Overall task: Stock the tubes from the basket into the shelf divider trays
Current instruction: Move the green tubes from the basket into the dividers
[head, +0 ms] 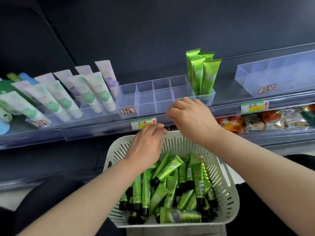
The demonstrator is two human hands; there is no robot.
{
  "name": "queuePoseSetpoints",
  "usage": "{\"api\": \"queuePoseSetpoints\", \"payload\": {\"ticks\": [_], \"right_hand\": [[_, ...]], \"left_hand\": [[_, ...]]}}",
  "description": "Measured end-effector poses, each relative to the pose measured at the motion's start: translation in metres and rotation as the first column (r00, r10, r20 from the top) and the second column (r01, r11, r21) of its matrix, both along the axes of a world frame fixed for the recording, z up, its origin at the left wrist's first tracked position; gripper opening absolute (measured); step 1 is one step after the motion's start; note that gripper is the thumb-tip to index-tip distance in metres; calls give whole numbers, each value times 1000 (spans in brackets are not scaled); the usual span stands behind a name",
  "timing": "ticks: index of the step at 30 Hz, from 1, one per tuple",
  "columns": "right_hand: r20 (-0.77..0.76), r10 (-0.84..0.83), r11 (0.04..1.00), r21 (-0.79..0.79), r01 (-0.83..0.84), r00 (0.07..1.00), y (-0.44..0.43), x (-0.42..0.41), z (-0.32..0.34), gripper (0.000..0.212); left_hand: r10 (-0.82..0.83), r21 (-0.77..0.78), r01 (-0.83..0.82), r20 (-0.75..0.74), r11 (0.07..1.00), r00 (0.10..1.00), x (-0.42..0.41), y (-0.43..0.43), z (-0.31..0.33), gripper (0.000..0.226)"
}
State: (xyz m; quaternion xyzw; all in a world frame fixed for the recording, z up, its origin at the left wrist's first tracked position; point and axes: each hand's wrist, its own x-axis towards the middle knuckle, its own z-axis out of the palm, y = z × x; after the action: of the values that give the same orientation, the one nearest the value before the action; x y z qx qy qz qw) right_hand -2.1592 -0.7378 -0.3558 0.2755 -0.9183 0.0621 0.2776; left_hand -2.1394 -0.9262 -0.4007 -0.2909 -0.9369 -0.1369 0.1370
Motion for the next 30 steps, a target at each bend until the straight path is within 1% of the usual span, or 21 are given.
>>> {"api": "queuePoseSetpoints", "payload": {"ticks": [3,4,6,9,12,14,16,18,21,23,24,25,27,28,30], "right_hand": [[151,34,995,87,-47,988,-20,13,-34,29],[226,24,990,127,-54,974,-25,17,-42,33],[387,-60,972,234,-35,920,-29,25,-56,41],[586,-244,940,339,40,773,-26,31,-77,44],[709,-371,918,379,120,600,-21,30,-92,48],[750,-436,896,416,159,498,-16,28,-103,46],[771,-481,874,455,169,417,-12,30,-115,44],[780,-504,863,476,172,371,-13,32,-124,42],[765,-562,826,499,262,314,-15,34,-137,42],[759,-608,789,542,291,235,-16,36,-144,54],[767,-613,782,554,285,190,-17,38,-147,63],[772,-613,782,562,269,167,-16,40,-150,68],[770,-609,790,565,241,192,-15,40,-145,64],[768,-605,793,557,246,208,-15,38,-141,58],[788,-568,819,512,259,238,-14,32,-133,37]], "left_hand": [[44,-111,-31,122,993,992,25,-18,-43,38],[73,-148,-48,174,988,982,30,-22,-52,39],[147,-204,-93,270,975,952,34,-28,-65,42],[222,-264,-133,345,955,912,33,-31,-77,41],[255,-292,-152,360,944,897,31,-30,-84,37],[268,-293,-162,369,942,890,28,-28,-87,34],[255,-274,-156,376,949,891,25,-24,-88,35],[232,-265,-136,373,955,899,24,-20,-90,36],[222,-273,-121,374,954,901,25,-17,-93,37],[212,-277,-112,367,954,906,26,-17,-95,36],[209,-276,-109,369,955,906,26,-18,-95,35],[210,-275,-108,374,955,903,27,-19,-96,35],[217,-275,-113,385,955,897,27,-21,-95,34],[221,-277,-116,387,954,895,27,-21,-95,34],[224,-280,-118,387,953,894,28,-21,-95,35]]}}
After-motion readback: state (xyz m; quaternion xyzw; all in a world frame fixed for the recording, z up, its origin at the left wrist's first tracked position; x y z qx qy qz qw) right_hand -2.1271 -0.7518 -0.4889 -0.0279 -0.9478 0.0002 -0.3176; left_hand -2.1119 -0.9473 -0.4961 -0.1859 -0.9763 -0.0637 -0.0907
